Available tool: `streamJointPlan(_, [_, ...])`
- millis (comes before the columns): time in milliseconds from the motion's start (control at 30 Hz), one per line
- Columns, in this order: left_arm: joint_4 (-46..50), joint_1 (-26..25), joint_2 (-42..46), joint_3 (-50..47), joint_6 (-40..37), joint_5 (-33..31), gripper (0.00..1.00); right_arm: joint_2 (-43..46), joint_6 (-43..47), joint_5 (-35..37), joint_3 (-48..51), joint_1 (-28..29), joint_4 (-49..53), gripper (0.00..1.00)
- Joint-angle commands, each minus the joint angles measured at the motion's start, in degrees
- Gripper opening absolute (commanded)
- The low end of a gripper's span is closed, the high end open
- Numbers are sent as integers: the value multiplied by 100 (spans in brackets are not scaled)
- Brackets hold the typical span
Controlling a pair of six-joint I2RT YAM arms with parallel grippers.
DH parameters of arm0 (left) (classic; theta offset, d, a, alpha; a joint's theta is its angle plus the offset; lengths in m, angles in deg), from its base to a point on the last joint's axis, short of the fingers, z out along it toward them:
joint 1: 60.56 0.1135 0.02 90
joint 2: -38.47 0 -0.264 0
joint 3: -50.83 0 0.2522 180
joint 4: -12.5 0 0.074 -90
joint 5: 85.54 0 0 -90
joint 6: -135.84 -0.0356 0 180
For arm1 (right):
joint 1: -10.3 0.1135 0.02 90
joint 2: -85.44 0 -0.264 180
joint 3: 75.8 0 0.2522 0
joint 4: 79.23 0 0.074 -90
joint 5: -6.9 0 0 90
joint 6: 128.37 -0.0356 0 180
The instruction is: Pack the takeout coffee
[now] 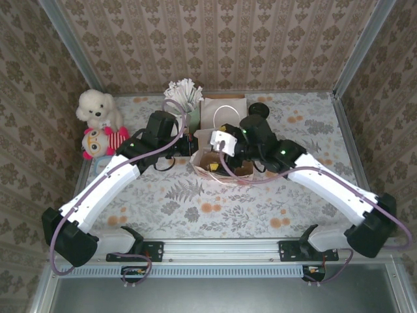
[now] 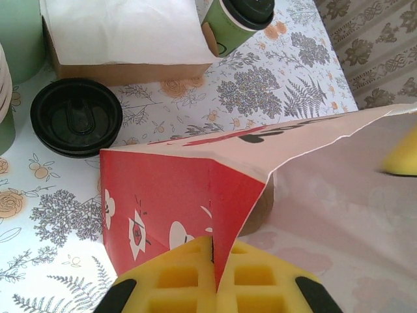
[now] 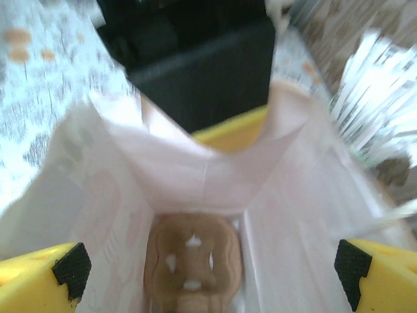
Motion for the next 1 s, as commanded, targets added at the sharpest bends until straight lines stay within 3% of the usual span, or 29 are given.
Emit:
streamJointPlan(0, [-10,39,25,84,143,-71,0,439,-584,-253,398,-13,-1181,100])
streamJointPlan(167, [159,48,12,194,410,-255,0,1159,-2622,917,433,-224,-1620,100])
streamJointPlan(267, [148,39,-8,252,549,-205,0,1467,-4074,1463,262,-416,-688,100])
streamJointPlan(367, [107,39,-25,236,695,-211,0,1780,-5354,2968,328,-484,396,100])
streamJointPlan(433, [65,39,-34,217,764,-199,0,1966,-6219,3399,384,-685,1228,96])
streamJointPlan(533, [51,40,-69,252,796,-168,0,2010,-6982,3302,306,-862,2024,89])
streamJointPlan(667, [143,39,-136,368,744,-114,5,1713,-7172,2666,172,-876,2262,80])
streamJointPlan(833, [429,41,-184,626,490,-110,24,1088,-7152,2337,-124,-867,2531,75])
streamJointPlan(967, [673,46,-252,780,234,-86,32,757,-7087,2340,-380,-857,2665,72])
